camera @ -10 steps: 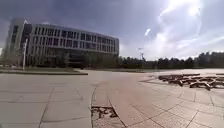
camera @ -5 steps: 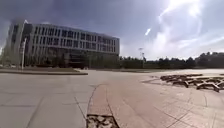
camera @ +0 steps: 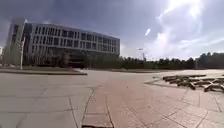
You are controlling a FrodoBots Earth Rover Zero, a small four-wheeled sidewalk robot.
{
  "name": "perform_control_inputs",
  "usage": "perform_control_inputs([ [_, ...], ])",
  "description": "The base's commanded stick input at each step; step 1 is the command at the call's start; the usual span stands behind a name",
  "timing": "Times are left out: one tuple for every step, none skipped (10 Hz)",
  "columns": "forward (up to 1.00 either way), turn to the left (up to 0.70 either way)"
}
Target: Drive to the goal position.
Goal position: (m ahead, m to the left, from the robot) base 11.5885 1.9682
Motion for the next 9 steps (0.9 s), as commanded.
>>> perform_control_inputs([
  [0.5, 0.0],
  [0.5, 0.0],
  [0.5, 0.0],
  [0.5, 0.0],
  [0.5, 0.0],
  [0.5, 0.0],
  [0.5, 0.0],
  [0.5, 0.0],
  [0.5, 0.0],
])
